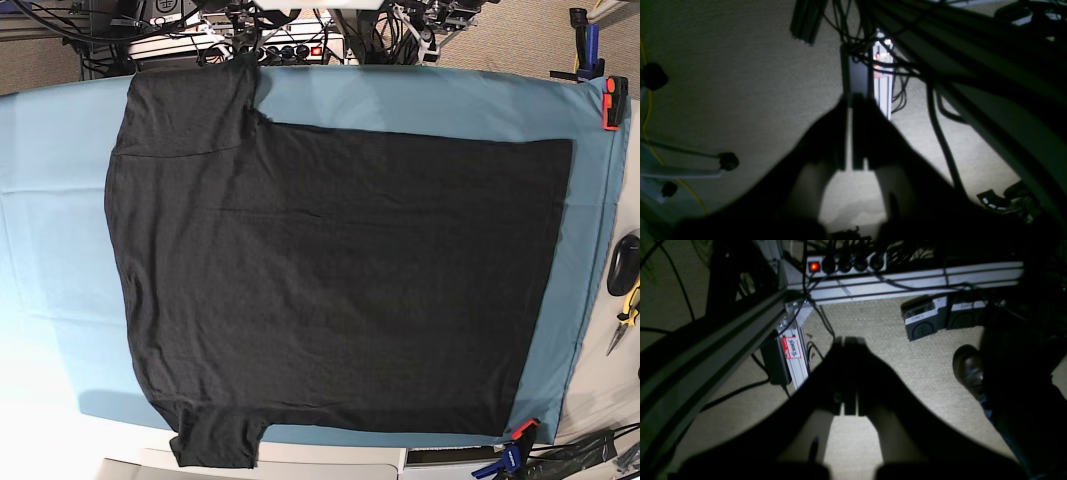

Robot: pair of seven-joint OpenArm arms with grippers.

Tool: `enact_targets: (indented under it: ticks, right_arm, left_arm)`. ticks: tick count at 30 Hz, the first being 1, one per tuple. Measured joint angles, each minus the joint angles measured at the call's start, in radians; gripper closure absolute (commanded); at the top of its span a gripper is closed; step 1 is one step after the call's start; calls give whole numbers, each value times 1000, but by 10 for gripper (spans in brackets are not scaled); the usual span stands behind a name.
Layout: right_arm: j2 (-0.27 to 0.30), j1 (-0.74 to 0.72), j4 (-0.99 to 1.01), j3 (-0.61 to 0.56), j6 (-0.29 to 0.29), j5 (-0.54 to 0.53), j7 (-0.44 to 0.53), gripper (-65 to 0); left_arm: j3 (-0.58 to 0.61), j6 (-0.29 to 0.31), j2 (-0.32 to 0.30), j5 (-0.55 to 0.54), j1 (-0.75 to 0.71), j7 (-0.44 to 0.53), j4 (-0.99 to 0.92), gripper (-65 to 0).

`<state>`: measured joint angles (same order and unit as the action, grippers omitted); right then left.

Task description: Fold the T-shirt properly

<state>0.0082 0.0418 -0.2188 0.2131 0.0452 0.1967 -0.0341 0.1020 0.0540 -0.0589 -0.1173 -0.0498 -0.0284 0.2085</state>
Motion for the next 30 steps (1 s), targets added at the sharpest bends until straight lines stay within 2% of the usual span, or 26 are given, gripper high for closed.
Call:
enact_targets:
  ticks: [30]
  right_arm:
    - [0,0,-24,0,0,0,-18,0]
  left_arm:
    - [0,0,-3,0,0,0,0,-35]
